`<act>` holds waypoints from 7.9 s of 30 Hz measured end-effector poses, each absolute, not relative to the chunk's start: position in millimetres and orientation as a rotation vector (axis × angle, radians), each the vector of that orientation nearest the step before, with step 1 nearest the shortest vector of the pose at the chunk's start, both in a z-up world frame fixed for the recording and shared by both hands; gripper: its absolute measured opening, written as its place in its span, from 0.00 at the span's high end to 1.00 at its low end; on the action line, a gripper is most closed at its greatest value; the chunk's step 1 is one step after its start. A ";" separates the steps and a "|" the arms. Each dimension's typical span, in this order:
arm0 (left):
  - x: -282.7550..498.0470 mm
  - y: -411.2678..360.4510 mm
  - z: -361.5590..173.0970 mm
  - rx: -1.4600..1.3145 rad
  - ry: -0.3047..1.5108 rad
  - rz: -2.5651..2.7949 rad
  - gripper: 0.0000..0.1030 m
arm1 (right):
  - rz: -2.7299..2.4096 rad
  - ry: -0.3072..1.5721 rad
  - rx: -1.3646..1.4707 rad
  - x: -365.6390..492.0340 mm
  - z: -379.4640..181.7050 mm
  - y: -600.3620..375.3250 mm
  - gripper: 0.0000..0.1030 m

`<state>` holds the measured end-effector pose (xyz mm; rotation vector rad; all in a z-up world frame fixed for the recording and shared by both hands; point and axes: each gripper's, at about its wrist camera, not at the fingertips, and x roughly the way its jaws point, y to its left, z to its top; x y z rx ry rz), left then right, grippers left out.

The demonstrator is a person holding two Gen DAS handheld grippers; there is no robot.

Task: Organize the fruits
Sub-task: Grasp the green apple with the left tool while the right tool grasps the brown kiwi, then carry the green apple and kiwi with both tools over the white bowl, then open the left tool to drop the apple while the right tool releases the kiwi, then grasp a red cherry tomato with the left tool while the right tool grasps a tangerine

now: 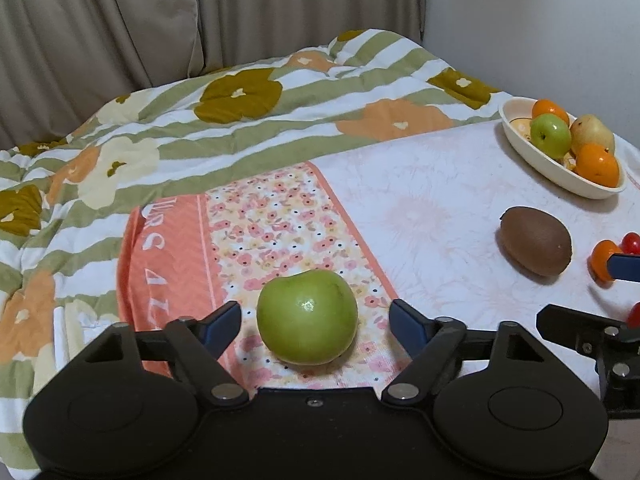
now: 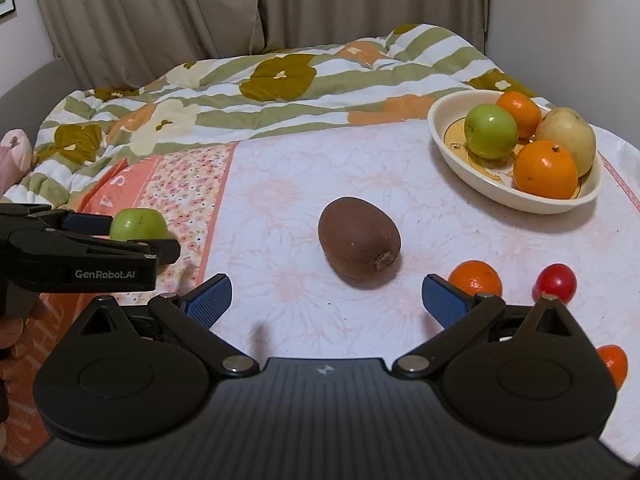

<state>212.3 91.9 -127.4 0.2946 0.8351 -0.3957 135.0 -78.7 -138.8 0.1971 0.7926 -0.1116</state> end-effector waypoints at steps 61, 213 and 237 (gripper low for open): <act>171.9 69.2 -100.9 0.208 0.836 -0.338 0.43 | -0.073 0.781 0.167 166.9 -138.5 -129.3 0.34; 37.2 -52.7 -35.9 0.142 0.639 -0.408 0.02 | -0.107 0.641 0.122 3.3 -37.2 -272.9 0.00; 56.8 -94.5 -139.4 0.420 0.705 -0.699 0.35 | -0.150 0.754 0.181 -15.3 -138.2 -256.3 0.00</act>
